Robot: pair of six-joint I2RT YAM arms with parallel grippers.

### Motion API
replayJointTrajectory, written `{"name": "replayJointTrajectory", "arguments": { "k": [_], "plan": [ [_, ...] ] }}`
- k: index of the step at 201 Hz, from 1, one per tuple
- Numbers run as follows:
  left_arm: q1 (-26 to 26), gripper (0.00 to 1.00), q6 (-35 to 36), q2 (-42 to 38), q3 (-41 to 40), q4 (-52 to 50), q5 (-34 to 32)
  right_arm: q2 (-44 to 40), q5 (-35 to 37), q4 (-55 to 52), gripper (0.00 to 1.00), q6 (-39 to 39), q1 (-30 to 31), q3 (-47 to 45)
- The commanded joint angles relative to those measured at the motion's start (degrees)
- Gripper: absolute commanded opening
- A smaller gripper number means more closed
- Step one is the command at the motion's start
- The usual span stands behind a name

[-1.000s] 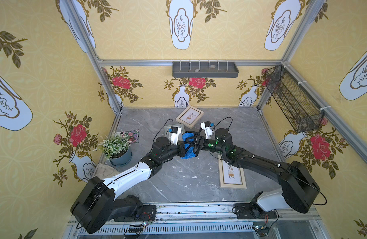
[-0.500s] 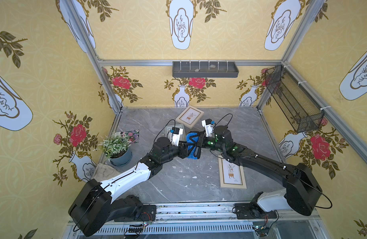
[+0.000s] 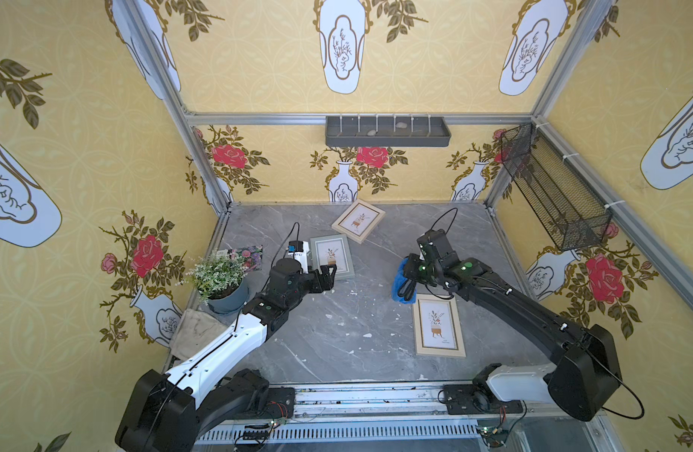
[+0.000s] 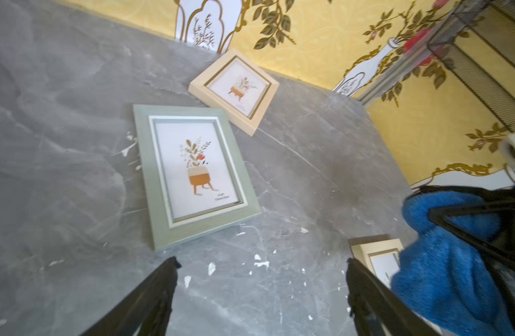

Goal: Wipe the picture frame with a cloth
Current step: Adjust the cleaning item, then move the picture frame to the center of the board.

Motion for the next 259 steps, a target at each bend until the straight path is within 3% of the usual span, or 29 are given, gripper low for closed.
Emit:
{"name": "replayJointTrajectory", "arguments": {
  "k": [1, 32, 65, 136, 172, 226, 259],
  "plan": [
    [0.66, 0.92, -2.3, 0.56, -0.72, -1.71, -1.22, -0.3, 6.74, -17.14, 0.02, 3.95, -0.1, 0.16],
    [0.62, 0.92, -2.76, 3.96, 1.41, -4.77, -1.72, 0.37, 6.87, -23.12, 0.01, 8.92, -0.04, -3.24],
    [0.67, 0.92, -2.76, 5.78, 1.97, -4.6, -0.75, 3.9, 5.27, -21.35, 0.01, 11.22, 1.55, -8.22],
    [0.83, 0.87, -1.78, 8.3, 3.91, -8.57, 0.97, 14.53, -3.35, 3.15, 0.0, 10.02, 5.15, -13.71],
    [0.96, 0.86, -1.35, 10.58, 5.02, -11.17, 2.26, 20.36, -4.45, 10.01, 0.0, 10.11, 5.47, -9.47],
    [0.89, 0.84, -3.82, 13.53, 4.35, -11.63, 5.45, 32.59, -5.23, 14.65, 0.0, 8.99, 5.36, 4.19],
    [0.37, 0.82, -4.44, 14.68, 3.88, -11.09, 7.23, 32.84, -3.66, 13.16, 0.0, 8.82, 4.72, 6.4]
  ]
}}
